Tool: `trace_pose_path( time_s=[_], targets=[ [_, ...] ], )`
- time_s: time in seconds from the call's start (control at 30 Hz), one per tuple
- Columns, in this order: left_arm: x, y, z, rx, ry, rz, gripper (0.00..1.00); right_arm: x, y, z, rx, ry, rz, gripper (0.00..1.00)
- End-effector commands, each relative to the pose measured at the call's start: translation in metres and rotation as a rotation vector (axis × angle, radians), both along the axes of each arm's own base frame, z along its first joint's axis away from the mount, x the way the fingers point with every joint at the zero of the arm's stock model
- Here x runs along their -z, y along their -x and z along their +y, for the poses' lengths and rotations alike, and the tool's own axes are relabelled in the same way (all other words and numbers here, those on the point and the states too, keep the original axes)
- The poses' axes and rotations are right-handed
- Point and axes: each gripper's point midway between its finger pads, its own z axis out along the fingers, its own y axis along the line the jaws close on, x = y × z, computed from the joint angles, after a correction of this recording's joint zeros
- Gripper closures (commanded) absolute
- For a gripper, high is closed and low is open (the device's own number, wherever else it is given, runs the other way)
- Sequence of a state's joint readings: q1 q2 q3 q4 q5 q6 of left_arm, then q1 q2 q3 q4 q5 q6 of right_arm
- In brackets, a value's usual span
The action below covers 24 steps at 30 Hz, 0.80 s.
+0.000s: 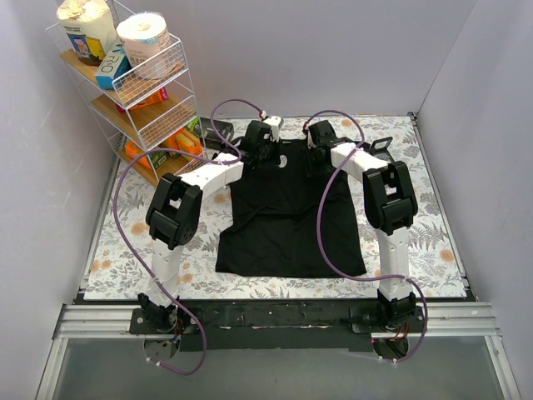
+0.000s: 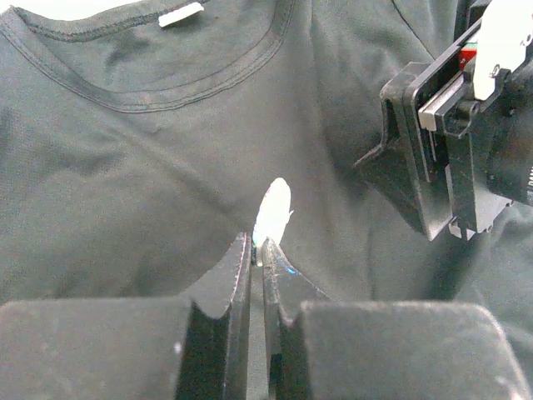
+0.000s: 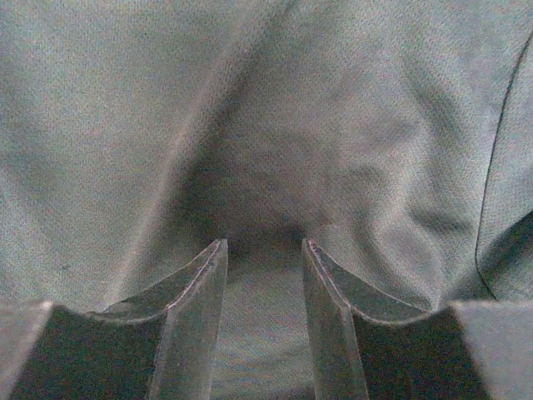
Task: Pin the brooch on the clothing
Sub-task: Pin the brooch to the clothes.
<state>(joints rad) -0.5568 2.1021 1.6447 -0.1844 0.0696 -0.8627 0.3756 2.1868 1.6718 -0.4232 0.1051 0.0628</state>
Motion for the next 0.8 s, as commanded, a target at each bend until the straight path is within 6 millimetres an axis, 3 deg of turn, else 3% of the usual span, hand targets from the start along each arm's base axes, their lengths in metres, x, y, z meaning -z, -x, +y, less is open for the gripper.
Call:
trace_pose_path(
  time_s=[0.0, 0.2, 0.43, 0.67, 0.77],
  targets=[
    [-0.034, -0.004, -0.015, 0.014, 0.042, -0.054, 1.00, -0.010, -0.001, 0.003, -0.023, -0.006, -0.031, 0.52],
    [-0.030, 0.001, -0.030, 0.037, 0.040, -0.047, 1.00, 0.001, 0.003, 0.006, -0.033, -0.017, -0.001, 0.52],
    [-0.027, 0.003, -0.034, 0.042, 0.036, -0.043, 1.00, 0.010, 0.011, 0.005, -0.017, -0.022, 0.034, 0.55],
    [-0.023, 0.002, -0.032, 0.036, 0.008, -0.052, 1.00, 0.013, 0.013, 0.004, 0.013, -0.023, 0.053, 0.88],
    [-0.018, 0.001, -0.031, 0.033, -0.003, -0.046, 1.00, 0.006, 0.010, 0.004, 0.017, -0.027, 0.042, 0.96]
  ],
)
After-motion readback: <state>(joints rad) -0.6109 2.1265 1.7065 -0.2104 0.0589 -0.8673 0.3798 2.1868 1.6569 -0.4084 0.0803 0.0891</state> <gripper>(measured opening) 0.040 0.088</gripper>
